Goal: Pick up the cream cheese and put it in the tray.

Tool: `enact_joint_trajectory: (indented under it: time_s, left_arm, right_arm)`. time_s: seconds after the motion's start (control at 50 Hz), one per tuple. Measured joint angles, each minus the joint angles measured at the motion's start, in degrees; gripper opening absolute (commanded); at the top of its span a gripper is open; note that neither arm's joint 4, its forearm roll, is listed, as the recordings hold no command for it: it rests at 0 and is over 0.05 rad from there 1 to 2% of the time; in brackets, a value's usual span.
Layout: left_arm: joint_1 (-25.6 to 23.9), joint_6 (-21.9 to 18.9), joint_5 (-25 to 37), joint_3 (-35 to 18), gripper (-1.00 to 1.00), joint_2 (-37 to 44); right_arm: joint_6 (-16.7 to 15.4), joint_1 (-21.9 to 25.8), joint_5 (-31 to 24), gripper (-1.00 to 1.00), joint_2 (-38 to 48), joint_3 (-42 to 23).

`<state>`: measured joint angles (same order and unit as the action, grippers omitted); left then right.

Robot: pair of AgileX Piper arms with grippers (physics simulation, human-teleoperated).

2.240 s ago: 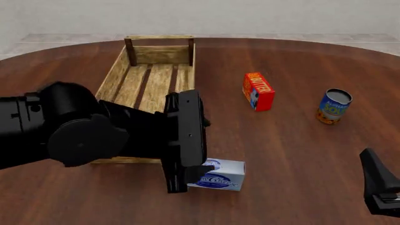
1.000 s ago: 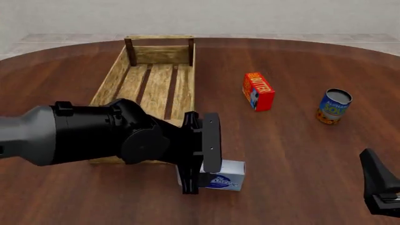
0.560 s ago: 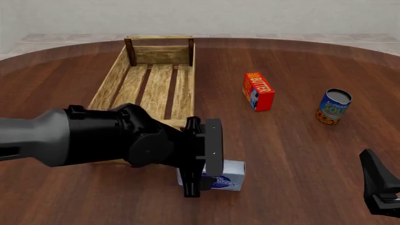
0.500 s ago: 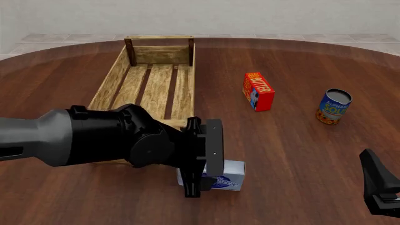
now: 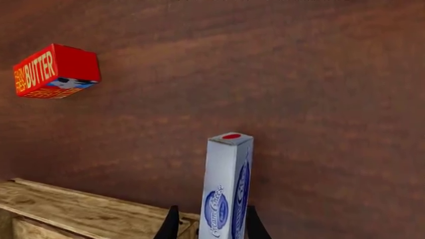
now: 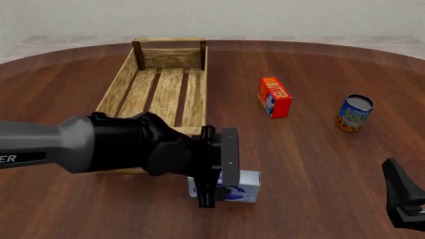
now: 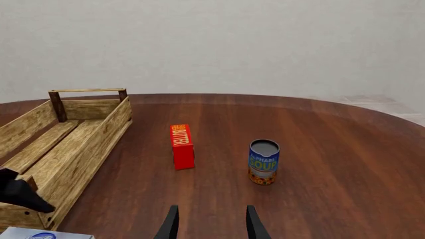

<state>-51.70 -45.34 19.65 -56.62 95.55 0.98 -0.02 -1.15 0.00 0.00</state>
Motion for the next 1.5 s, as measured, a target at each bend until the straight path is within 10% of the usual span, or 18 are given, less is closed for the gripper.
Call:
enact_joint_trajectory:
  time_s: [1.5]
  left_arm:
    - [0.3, 3.5, -2.1, 0.3, 1.0, 6.8]
  right_arm:
    - [0.6, 0.0, -0.3, 1.0, 0.0, 0.0]
